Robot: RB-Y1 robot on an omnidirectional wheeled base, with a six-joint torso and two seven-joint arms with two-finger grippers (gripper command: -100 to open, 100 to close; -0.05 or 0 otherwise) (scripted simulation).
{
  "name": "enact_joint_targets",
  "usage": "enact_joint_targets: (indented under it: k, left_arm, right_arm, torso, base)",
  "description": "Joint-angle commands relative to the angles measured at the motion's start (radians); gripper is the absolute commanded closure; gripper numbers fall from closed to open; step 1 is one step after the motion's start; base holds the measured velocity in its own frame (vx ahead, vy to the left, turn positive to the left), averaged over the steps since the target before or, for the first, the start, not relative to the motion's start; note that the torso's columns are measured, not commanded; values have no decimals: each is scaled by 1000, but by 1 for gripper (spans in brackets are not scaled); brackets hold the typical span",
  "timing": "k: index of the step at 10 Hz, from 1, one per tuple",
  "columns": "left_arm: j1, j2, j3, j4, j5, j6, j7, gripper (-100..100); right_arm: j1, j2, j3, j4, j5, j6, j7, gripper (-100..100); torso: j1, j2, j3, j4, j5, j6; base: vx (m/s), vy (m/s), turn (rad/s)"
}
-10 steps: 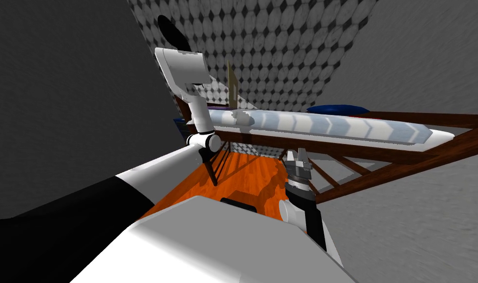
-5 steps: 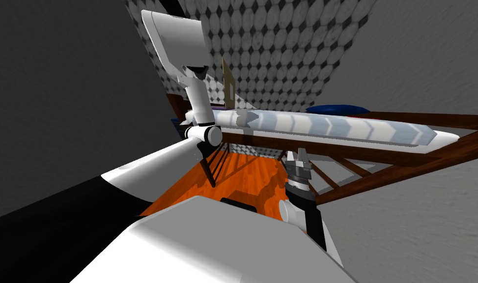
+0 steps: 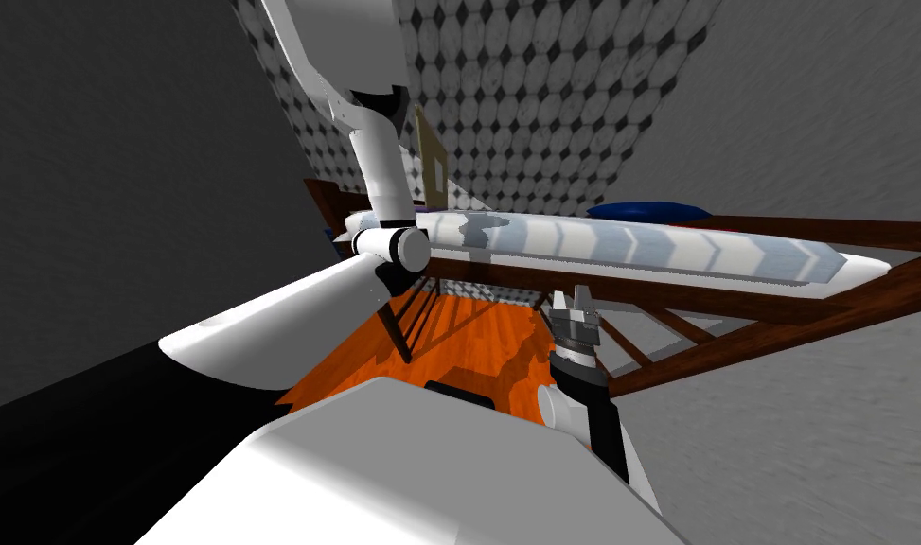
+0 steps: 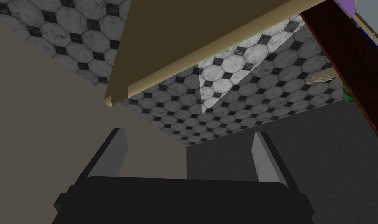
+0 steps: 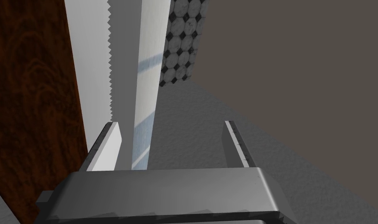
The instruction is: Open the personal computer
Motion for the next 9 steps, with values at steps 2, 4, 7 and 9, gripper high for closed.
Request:
enact_joint_targets:
  k: [2, 4, 7, 9]
  left_arm:
    - [-93, 0, 1, 85, -29, 80, -6, -100]
    - [-99, 3, 2, 93, -29, 82, -7, -100]
    - [-114, 6, 3, 93, -34, 95, -15, 100]
    - [-149, 24, 63, 56, -55, 162, 6, 100]
  right_arm:
    - [0, 0, 0, 0, 0, 0, 0, 0]
    - [0, 0, 0, 0, 0, 0, 0, 0]
    - [0, 0, 0, 0, 0, 0, 0, 0]
    - [0, 0, 0, 0, 0, 0, 0, 0]
  torso:
    - [1, 1, 1, 0, 0, 0]
    - [2, 2, 1, 0, 0, 0]
    - [3, 0, 0, -1, 1, 0]
    - [2, 3, 2, 0, 2, -2]
  base:
    - [61, -64, -10]
    - [48, -37, -2]
    - [67, 3, -5]
    - [59, 16, -12]
